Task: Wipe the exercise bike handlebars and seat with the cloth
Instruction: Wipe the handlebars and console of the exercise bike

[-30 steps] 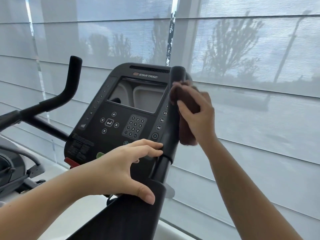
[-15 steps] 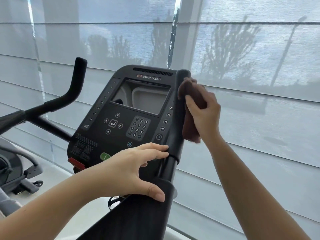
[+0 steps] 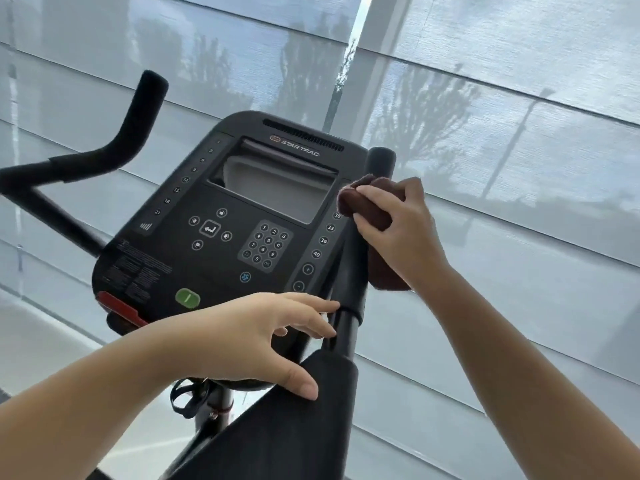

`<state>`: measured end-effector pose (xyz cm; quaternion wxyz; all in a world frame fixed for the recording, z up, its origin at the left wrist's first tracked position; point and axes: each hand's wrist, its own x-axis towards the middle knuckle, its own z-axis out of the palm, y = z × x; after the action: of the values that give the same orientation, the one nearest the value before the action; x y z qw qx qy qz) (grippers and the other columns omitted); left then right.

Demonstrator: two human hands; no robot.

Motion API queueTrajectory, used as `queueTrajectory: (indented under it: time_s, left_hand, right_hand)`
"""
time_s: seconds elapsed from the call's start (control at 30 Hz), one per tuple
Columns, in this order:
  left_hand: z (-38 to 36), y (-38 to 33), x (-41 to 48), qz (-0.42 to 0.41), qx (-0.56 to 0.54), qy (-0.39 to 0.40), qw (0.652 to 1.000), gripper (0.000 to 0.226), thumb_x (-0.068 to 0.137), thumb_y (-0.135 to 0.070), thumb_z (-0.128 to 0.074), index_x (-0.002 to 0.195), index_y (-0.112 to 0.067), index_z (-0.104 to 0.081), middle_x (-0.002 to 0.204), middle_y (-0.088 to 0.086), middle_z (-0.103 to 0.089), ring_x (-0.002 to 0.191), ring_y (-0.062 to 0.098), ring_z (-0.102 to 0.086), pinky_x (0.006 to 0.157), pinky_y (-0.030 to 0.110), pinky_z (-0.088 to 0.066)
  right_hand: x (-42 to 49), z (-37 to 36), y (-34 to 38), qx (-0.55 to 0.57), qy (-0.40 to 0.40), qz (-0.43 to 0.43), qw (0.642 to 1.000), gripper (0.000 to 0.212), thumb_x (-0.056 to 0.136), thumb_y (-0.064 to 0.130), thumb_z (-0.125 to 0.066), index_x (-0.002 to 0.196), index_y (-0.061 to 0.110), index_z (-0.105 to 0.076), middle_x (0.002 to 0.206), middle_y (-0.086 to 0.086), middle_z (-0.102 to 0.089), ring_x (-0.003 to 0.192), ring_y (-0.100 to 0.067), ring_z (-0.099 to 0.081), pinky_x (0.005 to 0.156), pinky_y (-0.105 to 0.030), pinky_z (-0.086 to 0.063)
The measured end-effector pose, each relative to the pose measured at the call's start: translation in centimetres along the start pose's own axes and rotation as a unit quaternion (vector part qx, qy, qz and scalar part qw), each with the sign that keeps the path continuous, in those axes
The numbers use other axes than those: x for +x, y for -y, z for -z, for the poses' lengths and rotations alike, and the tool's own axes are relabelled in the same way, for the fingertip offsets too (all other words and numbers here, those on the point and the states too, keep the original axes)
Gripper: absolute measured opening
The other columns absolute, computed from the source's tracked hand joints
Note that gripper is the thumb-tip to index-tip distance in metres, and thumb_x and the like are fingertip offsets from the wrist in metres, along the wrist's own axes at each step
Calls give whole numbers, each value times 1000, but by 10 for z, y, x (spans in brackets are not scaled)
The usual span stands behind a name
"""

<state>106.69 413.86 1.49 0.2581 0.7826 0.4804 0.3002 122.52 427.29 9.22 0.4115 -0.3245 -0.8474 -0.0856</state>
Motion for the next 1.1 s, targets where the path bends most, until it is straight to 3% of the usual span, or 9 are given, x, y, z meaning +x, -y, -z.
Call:
queueTrajectory:
  time_s: [0.13,0.2,0.3,0.43,0.53,0.7,0.8,0.93,1.1]
  left_hand:
    - [-1,5,2,-31,-20,-18,999,52,63,-42,-80,109,-46,-58,121,-51,-34,113,-25,-32,90,0,-27]
    - [-1,7,2,-42,-26,-21,999,50,63,-40,-80,109,-44,-60,117,-49,-38,112,-26,-31,88,-5,-23]
    - [-3,10,3,-50,-42,-24,998,48,64,-37,-80,108,-40,-62,120,-42,-42,109,-28,-31,79,-11,-22]
    - [-5,12,4,-54,-59,-28,996,47,64,-38,-80,108,-38,-62,118,-43,-41,109,-27,-32,76,-11,-23]
    - [-6,12,4,-57,-62,-25,996,47,65,-39,-79,109,-37,-62,115,-42,-40,105,-25,-38,74,-8,-28]
    - [-7,14,5,-64,-87,-26,994,50,67,-34,-79,114,-30,-61,119,-33,-42,107,-15,-40,76,-8,-26]
    - [-7,15,5,-66,-103,-20,992,50,68,-32,-79,115,-28,-61,127,-29,-43,107,-13,-41,75,-7,-29]
    - [-7,18,5,-65,-131,-9,989,48,69,-29,-78,115,-26,-61,130,-28,-44,106,-12,-44,78,-2,-34]
    - [-7,17,3,-52,-189,15,980,43,71,-22,-77,111,-23,-63,126,-24,-46,110,-8,-48,93,20,-42]
  right_hand:
    - [-47,3,8,24,155,-9,988,33,77,31,-67,105,49,-62,91,6,-43,84,-6,-50,75,-10,-36]
    - [-49,13,14,40,208,-12,977,32,75,32,-68,99,53,-62,92,6,-48,85,-2,-52,75,-10,-38]
    - [-28,16,26,-21,124,38,991,35,77,27,-70,110,36,-64,101,0,-46,87,-6,-49,85,-16,-40]
    - [23,14,28,-155,-9,24,988,37,82,22,-66,118,22,-61,112,-19,-43,99,-36,-52,92,-40,-45]
    - [11,1,26,-140,25,-34,989,35,81,27,-65,115,28,-62,104,-8,-40,92,-28,-54,89,-29,-42]
    - [-23,2,31,-87,189,-51,977,27,77,28,-68,101,38,-67,82,18,-45,75,1,-49,69,-9,-34]
    - [-2,7,34,-97,124,-44,987,30,77,30,-69,106,38,-65,87,12,-45,81,1,-49,76,-4,-33]
    - [24,-4,38,-177,-1,-55,983,37,82,29,-64,118,31,-60,110,-11,-41,101,-26,-53,92,-26,-39]
    - [-9,-14,41,-185,140,-88,969,30,79,31,-64,109,33,-63,99,-3,-39,87,-22,-51,80,-24,-36]
